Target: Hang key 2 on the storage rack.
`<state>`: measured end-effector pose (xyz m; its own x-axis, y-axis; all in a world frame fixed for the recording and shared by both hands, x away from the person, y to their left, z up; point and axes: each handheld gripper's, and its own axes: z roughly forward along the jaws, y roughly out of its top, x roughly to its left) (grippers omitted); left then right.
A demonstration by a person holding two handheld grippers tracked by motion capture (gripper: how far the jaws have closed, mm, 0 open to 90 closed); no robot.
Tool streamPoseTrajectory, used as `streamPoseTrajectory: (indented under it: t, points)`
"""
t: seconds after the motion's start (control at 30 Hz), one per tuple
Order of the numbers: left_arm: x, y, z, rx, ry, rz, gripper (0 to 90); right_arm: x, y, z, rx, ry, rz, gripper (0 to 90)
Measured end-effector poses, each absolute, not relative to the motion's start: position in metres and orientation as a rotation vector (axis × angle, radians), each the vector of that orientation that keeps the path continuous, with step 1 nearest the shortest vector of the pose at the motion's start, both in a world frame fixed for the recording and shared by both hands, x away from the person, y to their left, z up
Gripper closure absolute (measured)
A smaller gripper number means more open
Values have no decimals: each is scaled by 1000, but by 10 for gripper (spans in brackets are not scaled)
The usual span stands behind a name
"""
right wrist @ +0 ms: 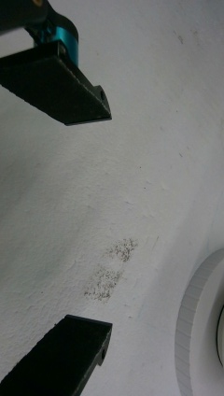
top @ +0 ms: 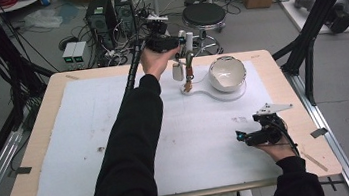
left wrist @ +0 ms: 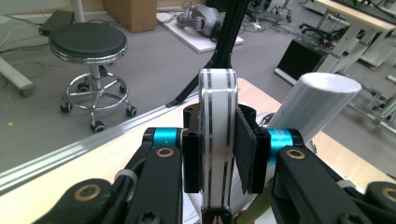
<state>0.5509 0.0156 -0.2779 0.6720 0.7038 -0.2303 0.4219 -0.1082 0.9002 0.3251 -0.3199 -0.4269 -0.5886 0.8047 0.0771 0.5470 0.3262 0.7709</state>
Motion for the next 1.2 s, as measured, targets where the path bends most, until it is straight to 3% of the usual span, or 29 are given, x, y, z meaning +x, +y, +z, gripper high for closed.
streamPoseTrajectory:
  t: [0.07,0.33,0.43,0.57,1.2]
  points:
    - [550,17,-279,1728,924,300,536,325,-320,-427,1210,2278,1131,7]
    - [548,27,-284,1718,946,302,168,324,-320,-427,1210,2275,1133,7]
    - [548,32,-286,1725,956,289,70,325,-320,-427,1207,2276,1131,7]
    - [545,37,-286,1744,949,283,17,325,-320,-427,1210,2276,1131,7]
    - [513,56,-278,1744,880,292,17,324,-320,-428,1215,2275,1107,7]
